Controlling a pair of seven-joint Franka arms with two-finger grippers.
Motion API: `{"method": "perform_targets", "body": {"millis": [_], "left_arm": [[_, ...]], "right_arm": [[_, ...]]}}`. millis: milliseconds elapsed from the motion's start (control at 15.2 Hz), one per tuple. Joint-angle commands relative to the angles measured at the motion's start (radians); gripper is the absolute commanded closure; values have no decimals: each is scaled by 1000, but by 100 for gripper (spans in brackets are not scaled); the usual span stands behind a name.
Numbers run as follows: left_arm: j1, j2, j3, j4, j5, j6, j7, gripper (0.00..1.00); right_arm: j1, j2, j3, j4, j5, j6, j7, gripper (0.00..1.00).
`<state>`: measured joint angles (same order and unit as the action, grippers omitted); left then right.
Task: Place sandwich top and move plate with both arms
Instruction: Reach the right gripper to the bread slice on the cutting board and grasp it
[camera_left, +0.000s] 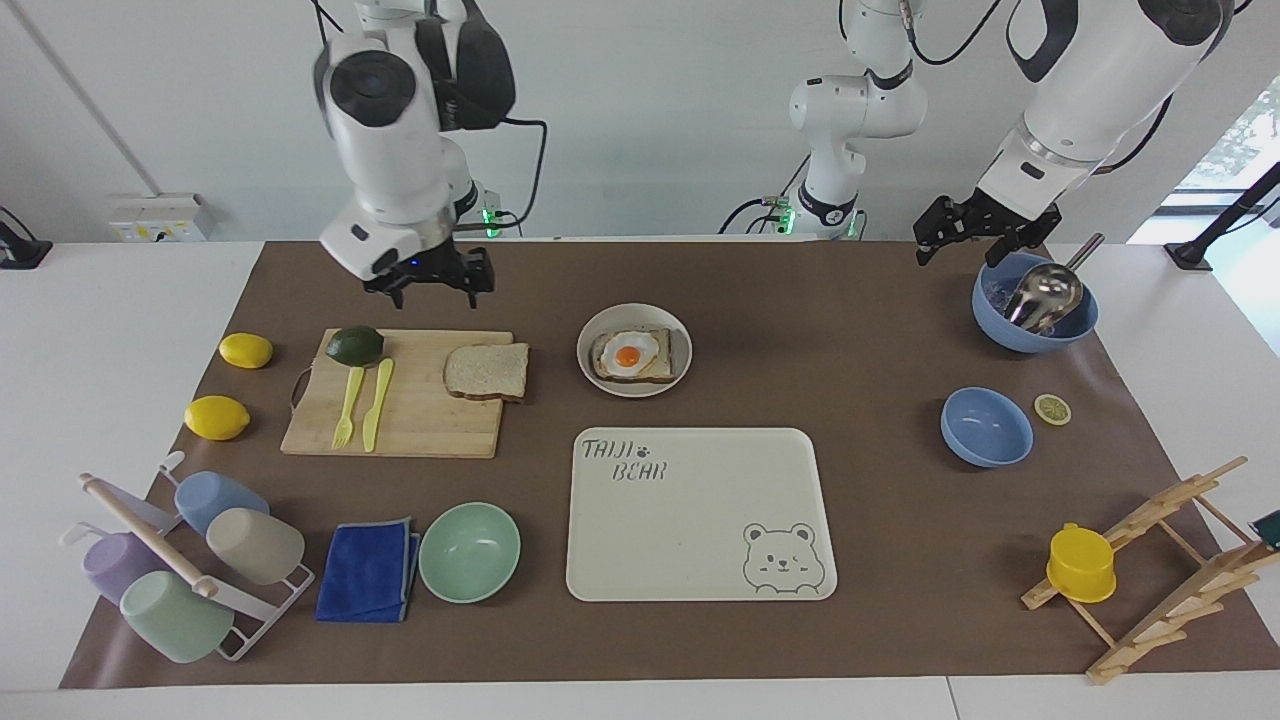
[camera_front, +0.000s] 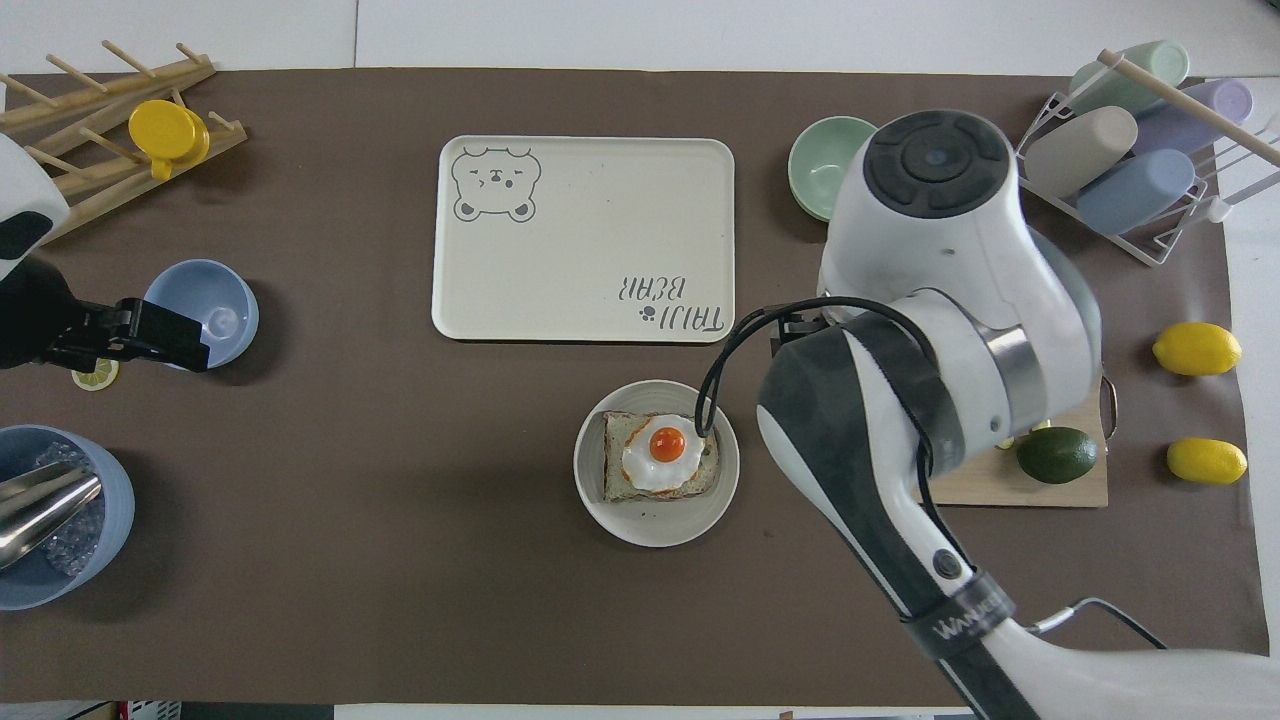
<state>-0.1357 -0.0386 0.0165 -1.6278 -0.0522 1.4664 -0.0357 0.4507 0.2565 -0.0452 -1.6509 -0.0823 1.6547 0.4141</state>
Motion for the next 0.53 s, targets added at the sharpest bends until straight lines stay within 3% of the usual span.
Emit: {"method": "perform_targets", "body": {"millis": [0,131,460], "left_arm": [[8,-12,-7,-4,20,-5,-3,0],[8,-12,-6,-4,20,-5,-3,0],[8,-12,-7,-4,20,-5,-3,0]], "right_arm": [[83,114,-5,17,-87,-4,154,0],[117,170,-4,11,-148,-19,227,0],[111,138,-4,-171,-174,49,230,0]]}}
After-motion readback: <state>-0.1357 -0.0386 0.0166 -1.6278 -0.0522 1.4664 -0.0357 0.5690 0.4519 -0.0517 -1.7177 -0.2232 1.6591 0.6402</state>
